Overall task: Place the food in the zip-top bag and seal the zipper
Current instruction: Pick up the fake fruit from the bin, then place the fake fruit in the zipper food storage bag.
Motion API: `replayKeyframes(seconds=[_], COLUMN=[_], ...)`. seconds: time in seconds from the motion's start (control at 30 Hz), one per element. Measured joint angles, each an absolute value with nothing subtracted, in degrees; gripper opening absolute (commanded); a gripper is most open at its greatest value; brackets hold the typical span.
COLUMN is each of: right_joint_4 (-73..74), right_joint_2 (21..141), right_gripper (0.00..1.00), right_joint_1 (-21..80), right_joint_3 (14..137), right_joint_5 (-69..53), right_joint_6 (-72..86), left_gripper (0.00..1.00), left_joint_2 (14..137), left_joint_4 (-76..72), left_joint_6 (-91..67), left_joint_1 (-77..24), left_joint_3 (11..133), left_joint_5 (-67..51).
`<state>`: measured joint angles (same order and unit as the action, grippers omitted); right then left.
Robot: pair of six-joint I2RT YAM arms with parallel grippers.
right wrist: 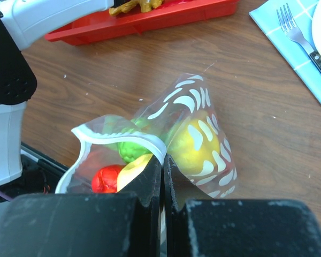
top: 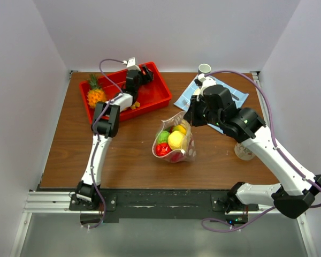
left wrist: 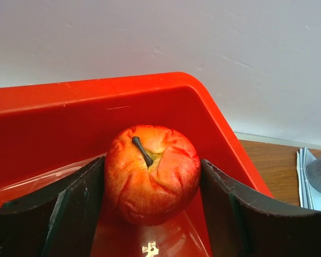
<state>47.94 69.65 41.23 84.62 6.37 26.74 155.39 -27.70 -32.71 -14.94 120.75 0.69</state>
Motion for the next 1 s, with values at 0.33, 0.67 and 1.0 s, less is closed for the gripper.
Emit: replayKeyframes(seconds=[0.33, 0.67, 1.0], right_joint_4=[47.29, 45.50, 42.57], right_joint_2=[69.91, 71.09, 73.12], right_gripper=[0.00, 0.00, 0.00], right_joint_1=[41.23, 41.23, 41.25], right_joint_3=[84.62, 83.59, 82.54], right_joint_5=[6.35, 6.44, 6.46], right_joint_6=[26.72, 27.11, 29.58], left_gripper=[0.24, 0.15, 0.14], left_joint_2=[154.06, 132.90, 92.97], left_joint_4=[-30.89, -32.36, -28.86], left_joint_6=[-33.45, -33.23, -33.78], left_joint_1=[-15.40, -15.27, -15.40], left_joint_3=[117.10, 94.52, 65.80], left_joint_5=[0.91, 0.47, -3.60])
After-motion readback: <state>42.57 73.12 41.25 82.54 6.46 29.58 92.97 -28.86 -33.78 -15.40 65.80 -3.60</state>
